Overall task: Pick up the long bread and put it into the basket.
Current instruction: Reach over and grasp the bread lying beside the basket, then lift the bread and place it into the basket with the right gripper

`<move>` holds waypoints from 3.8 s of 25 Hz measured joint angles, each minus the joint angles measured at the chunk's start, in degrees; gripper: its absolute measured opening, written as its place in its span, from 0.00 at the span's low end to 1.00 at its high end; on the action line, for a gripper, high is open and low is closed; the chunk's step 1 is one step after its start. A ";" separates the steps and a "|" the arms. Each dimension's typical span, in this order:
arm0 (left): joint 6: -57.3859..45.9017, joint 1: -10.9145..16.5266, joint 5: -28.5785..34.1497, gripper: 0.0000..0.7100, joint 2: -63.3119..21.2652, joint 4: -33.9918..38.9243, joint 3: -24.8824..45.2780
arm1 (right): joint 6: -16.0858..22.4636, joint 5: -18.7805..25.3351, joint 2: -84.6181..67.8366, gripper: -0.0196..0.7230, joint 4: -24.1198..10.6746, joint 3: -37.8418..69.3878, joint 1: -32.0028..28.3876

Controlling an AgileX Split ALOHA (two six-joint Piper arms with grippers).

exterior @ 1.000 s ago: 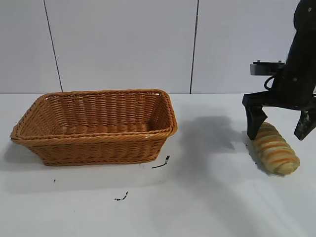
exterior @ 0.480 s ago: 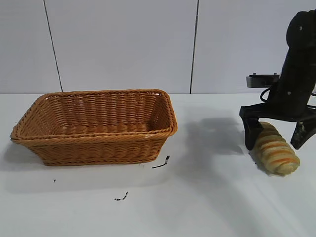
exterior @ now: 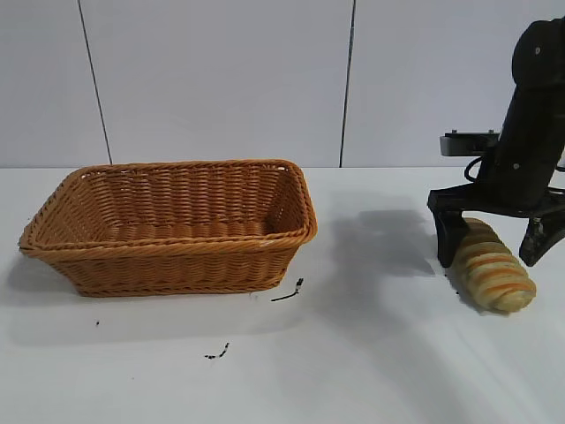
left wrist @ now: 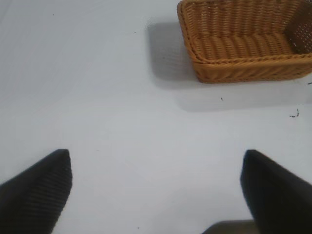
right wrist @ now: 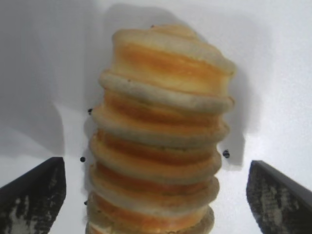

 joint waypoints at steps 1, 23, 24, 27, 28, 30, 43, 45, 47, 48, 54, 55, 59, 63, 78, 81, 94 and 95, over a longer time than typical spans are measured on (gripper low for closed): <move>0.00 0.00 0.00 0.98 0.00 0.00 0.00 | 0.00 0.00 0.00 0.95 0.00 0.00 0.00; 0.00 0.00 0.00 0.98 0.00 0.00 0.00 | -3.00 18.31 -8.74 0.20 -0.63 -14.38 0.05; 0.00 0.00 0.00 0.98 0.00 0.00 0.00 | -3.31 19.53 -8.74 0.20 -0.63 -16.02 0.05; 0.00 0.00 0.00 0.98 0.00 0.00 0.00 | -4.45 20.98 -8.67 0.18 -0.63 -20.18 0.10; 0.00 0.00 0.00 0.98 0.00 0.00 0.00 | -4.86 21.27 -8.52 0.18 -0.47 -21.83 0.16; -0.06 0.00 0.00 0.98 0.00 0.00 0.00 | -6.53 21.71 -7.65 0.17 0.35 -25.22 0.52; -0.01 0.00 0.00 0.98 -0.61 0.00 0.00 | -20.93 22.95 0.09 0.17 1.72 -44.27 17.31; -0.01 0.00 0.00 0.98 -0.61 0.00 0.00 | -25.19 20.48 0.23 0.17 1.77 -44.43 20.95; -0.01 0.00 0.00 0.98 -0.61 0.00 0.00 | -28.93 18.58 0.55 0.17 1.77 -44.57 24.15; -0.01 0.00 0.00 0.98 -0.61 0.00 0.00 | -30.96 17.69 0.82 0.17 1.83 -44.62 25.83; -0.01 0.00 0.00 0.98 -0.61 0.00 0.00 | -50.98 13.56 3.88 0.17 2.01 -44.61 32.67; -0.01 0.00 0.00 0.98 -0.61 0.00 0.00 | -53.51 12.92 4.67 0.17 2.06 -44.61 33.28; -0.01 0.00 0.00 0.98 -0.61 0.00 0.00 | -57.02 9.29 7.42 0.17 2.20 -44.61 34.14; -0.01 0.00 0.00 0.98 -0.61 0.00 0.00 | -57.64 6.21 10.20 0.17 2.25 -44.61 34.31; -0.01 0.00 0.00 0.98 -0.61 0.00 0.00 | -59.26 1.54 19.78 0.22 4.68 -44.55 34.31; -0.01 0.00 0.00 0.98 -0.61 0.00 0.00 | -58.00 1.72 19.78 0.52 6.32 -44.55 34.26; -0.01 0.00 0.00 0.98 -0.61 0.00 0.00 | -57.60 3.51 15.96 0.95 8.78 -44.61 33.73; -0.01 0.00 0.00 0.98 -0.61 0.00 0.00 | -56.95 3.69 15.21 0.95 9.35 -44.61 33.73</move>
